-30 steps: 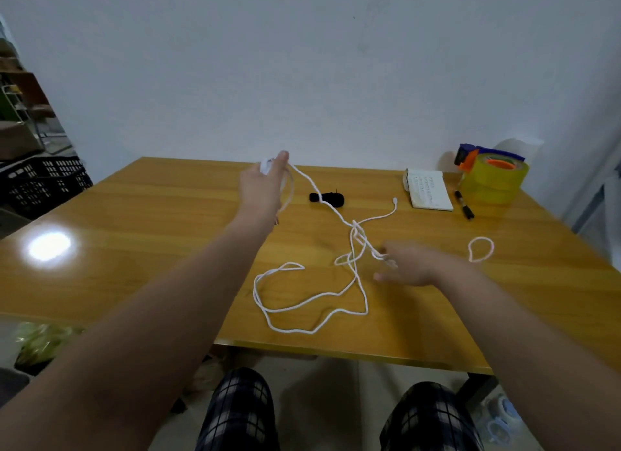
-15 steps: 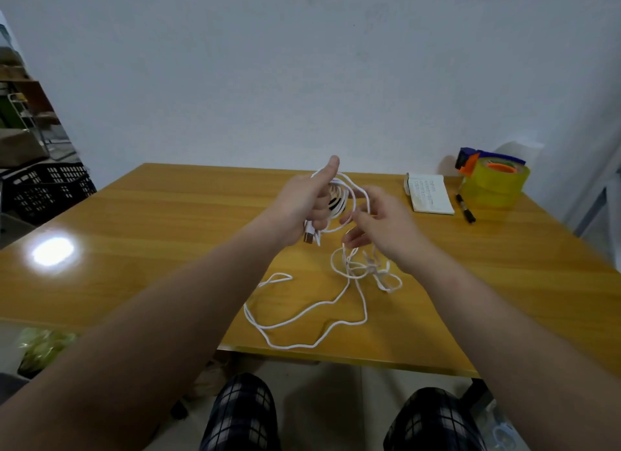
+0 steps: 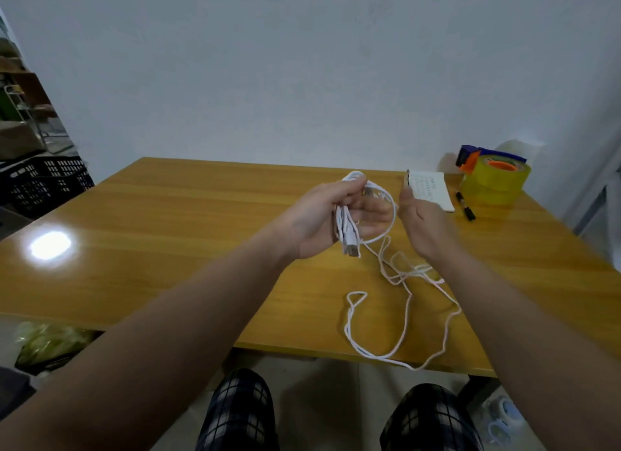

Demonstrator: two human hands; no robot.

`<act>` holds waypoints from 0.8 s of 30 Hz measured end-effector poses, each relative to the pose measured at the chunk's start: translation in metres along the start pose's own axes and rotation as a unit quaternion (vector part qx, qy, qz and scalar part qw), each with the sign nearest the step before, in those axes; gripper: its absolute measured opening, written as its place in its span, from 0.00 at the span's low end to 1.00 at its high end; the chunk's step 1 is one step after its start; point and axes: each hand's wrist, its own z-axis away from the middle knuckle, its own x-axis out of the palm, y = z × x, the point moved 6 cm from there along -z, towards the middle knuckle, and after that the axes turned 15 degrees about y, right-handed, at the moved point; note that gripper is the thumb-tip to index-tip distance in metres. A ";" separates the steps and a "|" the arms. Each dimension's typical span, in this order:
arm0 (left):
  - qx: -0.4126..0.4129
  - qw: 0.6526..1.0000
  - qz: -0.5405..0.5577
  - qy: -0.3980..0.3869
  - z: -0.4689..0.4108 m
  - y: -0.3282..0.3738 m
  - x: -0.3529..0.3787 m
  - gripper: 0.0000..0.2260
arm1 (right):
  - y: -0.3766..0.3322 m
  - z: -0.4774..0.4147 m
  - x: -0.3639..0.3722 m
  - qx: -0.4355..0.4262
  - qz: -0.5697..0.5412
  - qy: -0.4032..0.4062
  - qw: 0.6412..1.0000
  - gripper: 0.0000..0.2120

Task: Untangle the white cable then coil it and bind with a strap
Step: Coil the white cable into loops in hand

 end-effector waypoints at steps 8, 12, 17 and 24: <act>0.029 0.997 0.064 0.020 -0.015 0.018 -0.016 0.27 | 0.000 0.015 0.008 -0.014 -0.207 0.042 0.977 0.07; 0.011 0.995 0.100 0.012 -0.018 0.011 -0.015 0.17 | -0.007 0.009 0.016 0.005 -0.091 0.010 0.996 0.13; 0.005 0.991 0.132 0.017 -0.022 0.006 -0.001 0.17 | -0.024 0.022 0.042 -0.115 0.265 -0.148 0.946 0.12; 0.098 0.963 0.125 0.219 -0.049 0.021 -0.062 0.12 | -0.030 0.040 0.051 -0.142 0.184 -0.233 0.944 0.15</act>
